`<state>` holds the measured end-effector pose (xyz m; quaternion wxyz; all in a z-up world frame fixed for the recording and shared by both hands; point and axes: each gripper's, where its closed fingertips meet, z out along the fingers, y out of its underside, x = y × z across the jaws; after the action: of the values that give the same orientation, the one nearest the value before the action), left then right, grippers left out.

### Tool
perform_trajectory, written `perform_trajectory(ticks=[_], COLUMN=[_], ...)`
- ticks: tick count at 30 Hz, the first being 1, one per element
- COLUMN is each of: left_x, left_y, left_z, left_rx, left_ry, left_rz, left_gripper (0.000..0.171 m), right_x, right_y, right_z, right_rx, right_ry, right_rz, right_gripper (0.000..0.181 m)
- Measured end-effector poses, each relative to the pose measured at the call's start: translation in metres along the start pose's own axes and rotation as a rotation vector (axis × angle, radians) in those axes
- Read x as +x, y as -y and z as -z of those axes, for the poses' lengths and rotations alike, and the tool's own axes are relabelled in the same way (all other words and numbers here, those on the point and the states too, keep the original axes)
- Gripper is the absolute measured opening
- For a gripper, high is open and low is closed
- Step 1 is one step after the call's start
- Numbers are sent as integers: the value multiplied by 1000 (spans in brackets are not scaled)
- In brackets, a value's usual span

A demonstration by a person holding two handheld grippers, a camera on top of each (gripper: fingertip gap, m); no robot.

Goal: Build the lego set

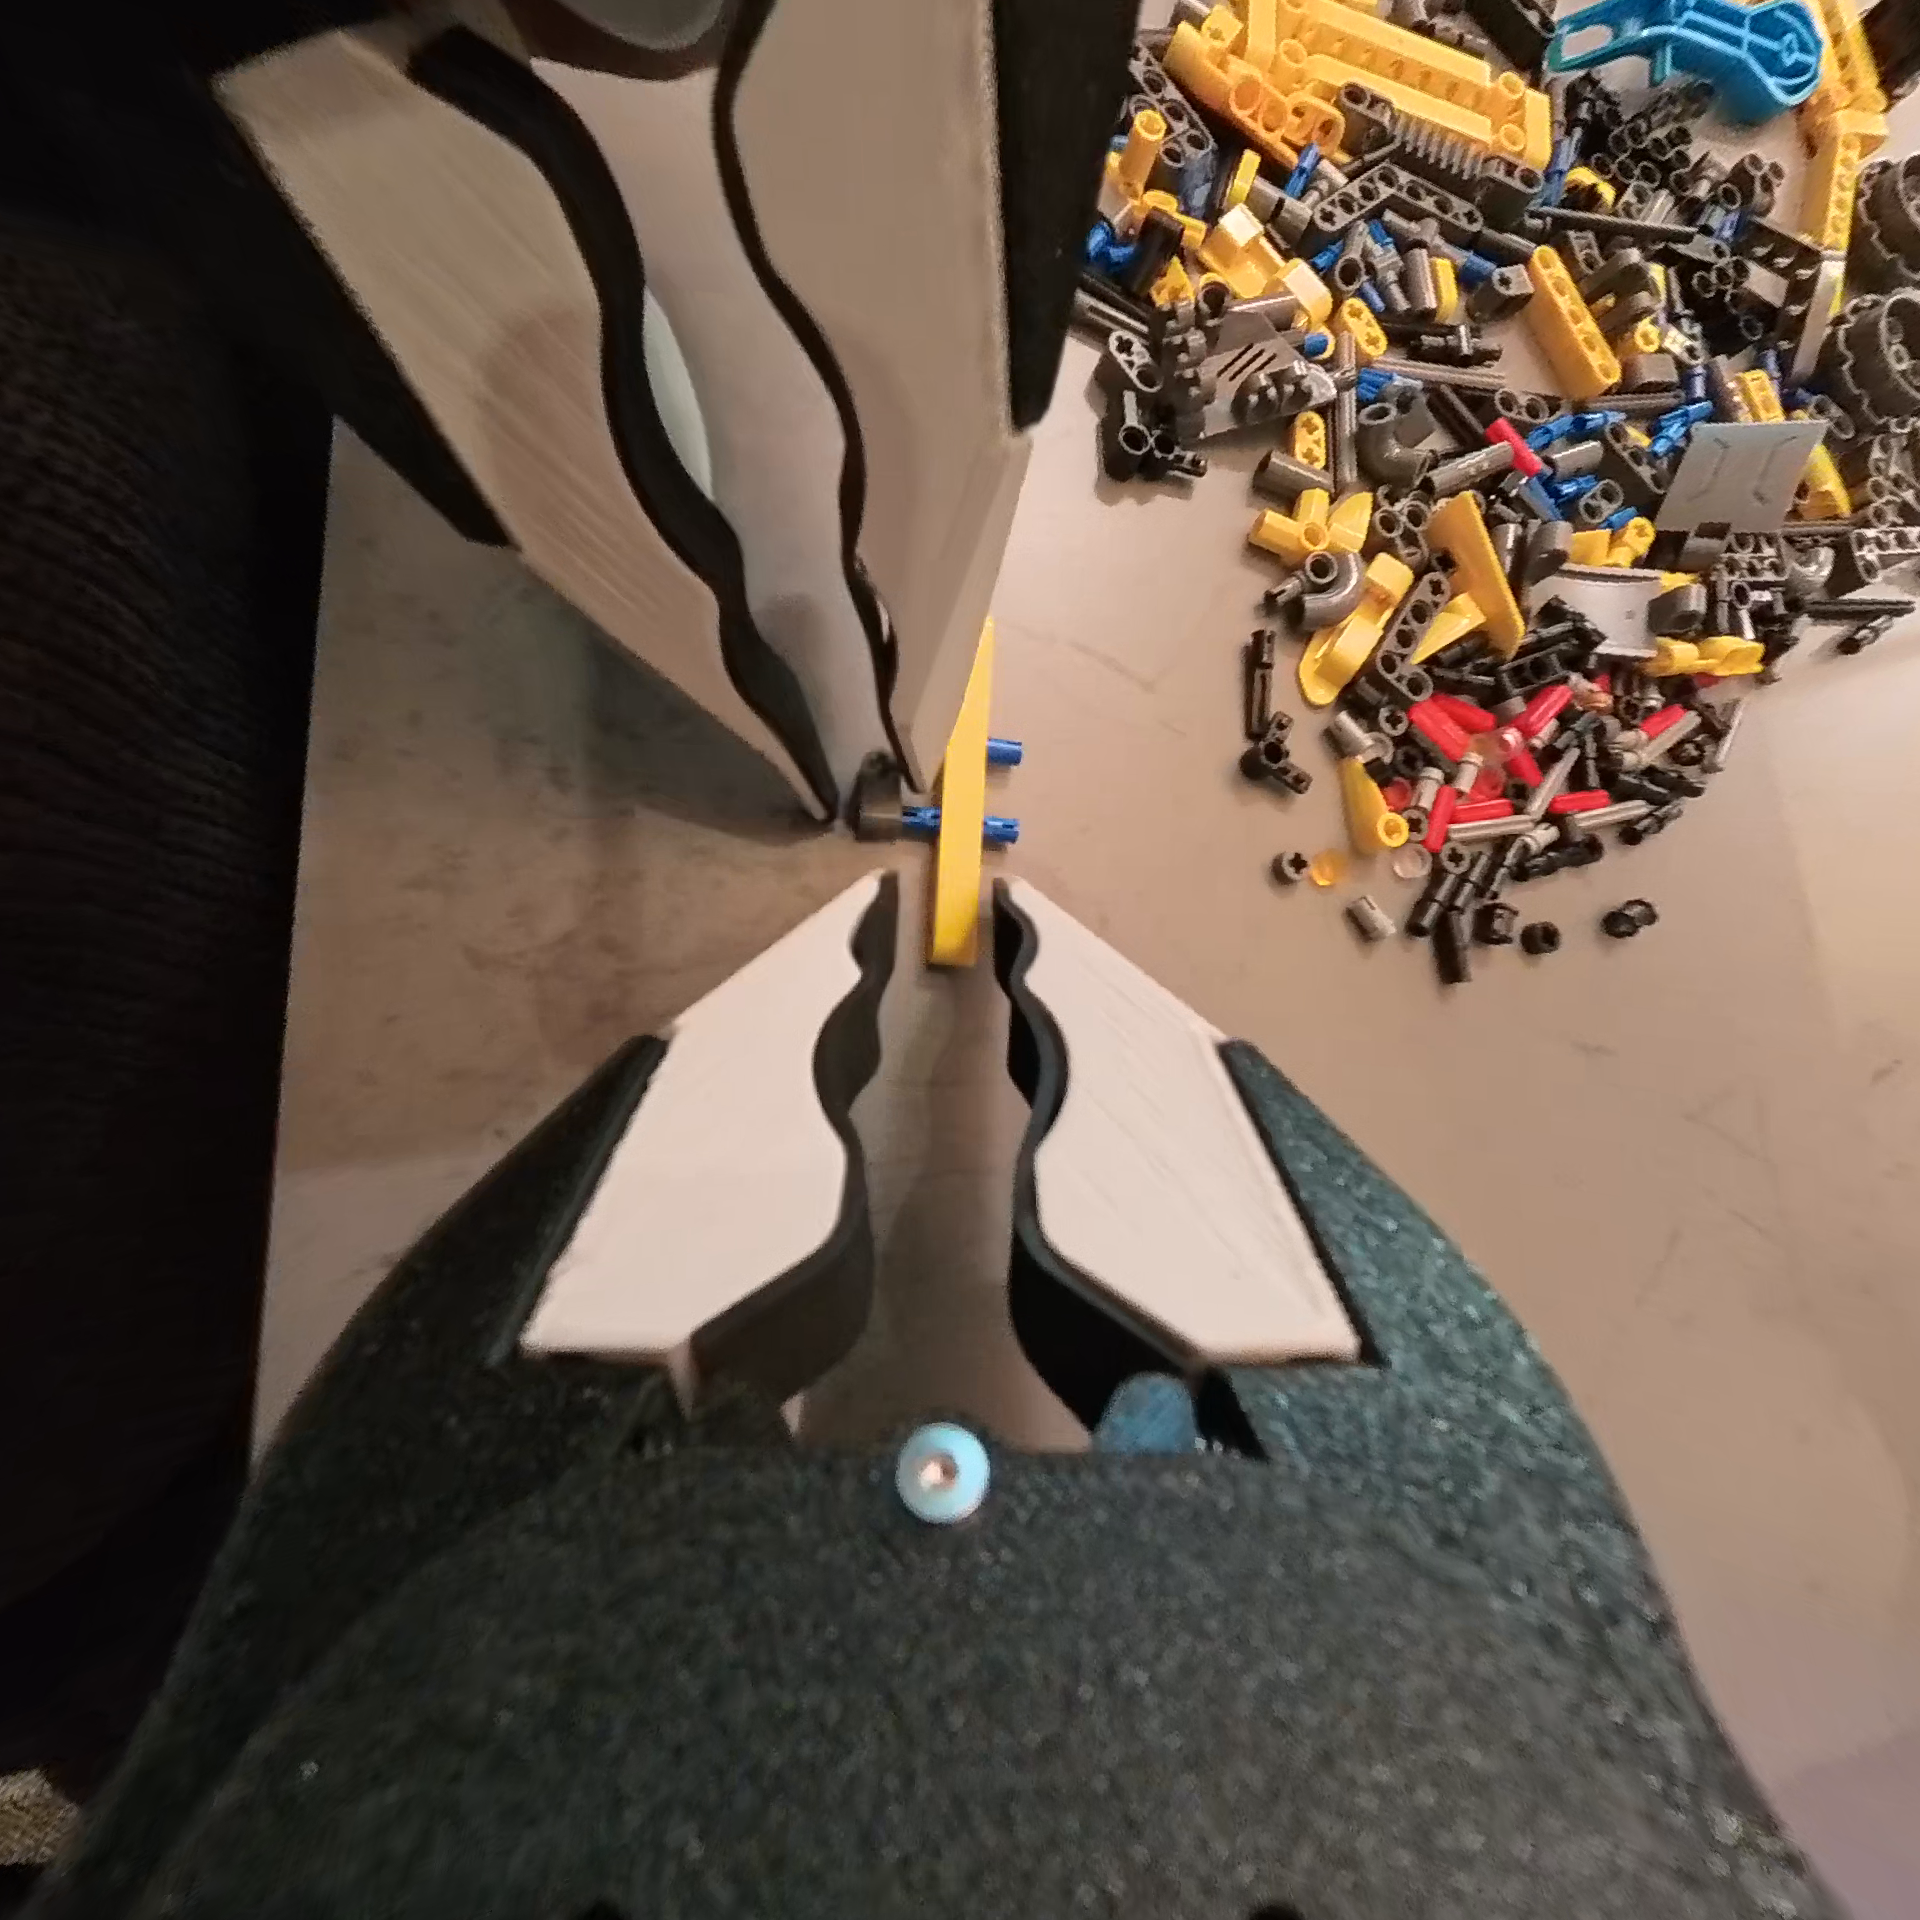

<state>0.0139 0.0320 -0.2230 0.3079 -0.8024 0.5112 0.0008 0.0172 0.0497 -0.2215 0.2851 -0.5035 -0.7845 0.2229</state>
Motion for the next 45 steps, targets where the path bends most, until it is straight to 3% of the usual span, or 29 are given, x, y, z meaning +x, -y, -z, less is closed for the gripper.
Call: perform_trajectory(ticks=[11,17,24,28,45], left_x=[-7,-19,-13,-7,-11], left_y=[2,-10,-14,-14,-16], left_z=[18,18,6,5,3], left_rx=[115,195,194,203,231], left_ry=[-21,-50,-104,-128,-130], left_rz=[112,227,240,244,289], left_gripper=[23,53,34,22,8], right_x=[2,-4,-3,-6,-7], right_y=[6,6,6,6,4], right_z=[10,6,-4,-5,-3], right_rx=[52,60,30,36,6], right_ry=[-39,-32,-60,-28,37], right_rz=[-66,-140,-184,-201,-163], right_gripper=[33,41,39,27,27])
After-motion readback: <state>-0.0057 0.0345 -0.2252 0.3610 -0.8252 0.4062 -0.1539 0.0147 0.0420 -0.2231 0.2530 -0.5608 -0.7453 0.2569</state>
